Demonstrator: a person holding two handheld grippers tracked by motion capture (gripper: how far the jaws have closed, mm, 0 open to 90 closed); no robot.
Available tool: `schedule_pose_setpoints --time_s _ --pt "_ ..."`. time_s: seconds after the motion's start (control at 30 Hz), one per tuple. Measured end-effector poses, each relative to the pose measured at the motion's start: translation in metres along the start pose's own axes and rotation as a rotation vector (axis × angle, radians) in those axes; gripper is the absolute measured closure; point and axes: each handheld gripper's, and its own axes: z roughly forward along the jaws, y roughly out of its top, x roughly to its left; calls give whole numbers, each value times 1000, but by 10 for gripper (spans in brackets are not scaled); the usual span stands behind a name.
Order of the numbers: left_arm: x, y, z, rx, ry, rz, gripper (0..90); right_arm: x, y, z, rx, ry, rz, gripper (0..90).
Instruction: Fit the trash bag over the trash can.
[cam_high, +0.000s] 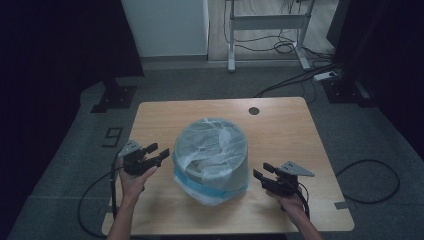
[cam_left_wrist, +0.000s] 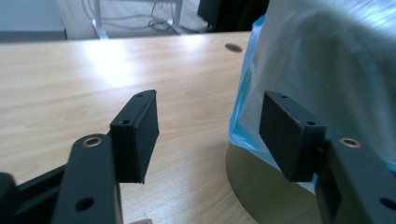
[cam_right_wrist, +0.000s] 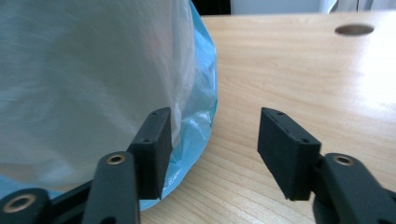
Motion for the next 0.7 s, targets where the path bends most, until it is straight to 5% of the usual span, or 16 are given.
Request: schedule_pose_setpoints --time_s 0.1,0.4,0.7 --pt "-1 2 -12 -21 -58 28 368 2 -1 -9 -21 21 -9 400" --pt "-16 14 -29 -38 -82 84 384 29 -1 -18 -12 119 -73 380" --pt "-32 52 -39 -59 -259 167 388 29 -5 -20 4 132 -44 387"
